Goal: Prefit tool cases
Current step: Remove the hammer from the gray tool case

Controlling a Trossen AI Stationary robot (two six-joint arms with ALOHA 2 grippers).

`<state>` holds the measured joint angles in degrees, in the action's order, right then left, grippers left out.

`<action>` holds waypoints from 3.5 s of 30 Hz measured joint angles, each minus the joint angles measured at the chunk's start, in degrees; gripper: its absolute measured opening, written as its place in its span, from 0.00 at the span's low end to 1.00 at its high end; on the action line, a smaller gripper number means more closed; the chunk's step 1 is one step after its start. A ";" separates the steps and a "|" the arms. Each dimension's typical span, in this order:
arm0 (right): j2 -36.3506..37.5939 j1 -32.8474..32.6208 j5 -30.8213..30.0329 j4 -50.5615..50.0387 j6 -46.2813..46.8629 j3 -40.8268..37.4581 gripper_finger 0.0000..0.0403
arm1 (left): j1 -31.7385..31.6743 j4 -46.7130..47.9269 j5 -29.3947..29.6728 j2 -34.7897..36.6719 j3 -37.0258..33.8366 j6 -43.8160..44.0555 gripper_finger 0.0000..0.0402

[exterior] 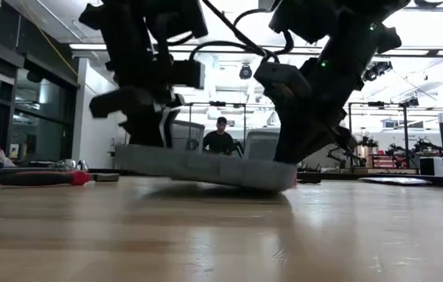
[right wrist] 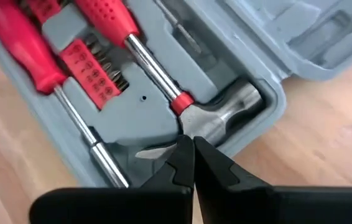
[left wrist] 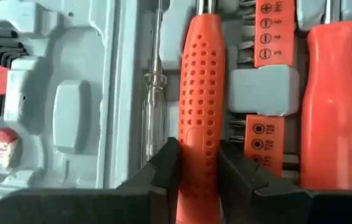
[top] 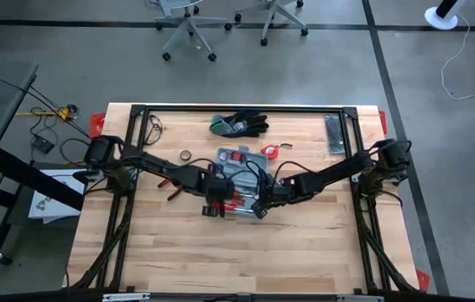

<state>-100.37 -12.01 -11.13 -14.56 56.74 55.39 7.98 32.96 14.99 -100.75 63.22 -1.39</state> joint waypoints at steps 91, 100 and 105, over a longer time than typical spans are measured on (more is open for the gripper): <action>-5.78 -2.93 -1.03 5.83 3.27 0.31 0.00 | -2.28 -19.68 20.11 -11.43 -2.40 -11.17 0.46; -5.82 -4.35 -3.95 6.14 6.95 0.25 0.00 | -2.40 -19.29 19.09 -11.40 -2.38 -8.99 0.46; -5.84 -4.98 -3.64 6.48 7.79 0.27 0.00 | -1.82 -10.47 13.18 -8.43 -0.87 -4.14 0.46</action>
<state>-106.21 -16.99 -14.77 -8.08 64.53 55.66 6.16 22.49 28.17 -109.19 62.35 -5.52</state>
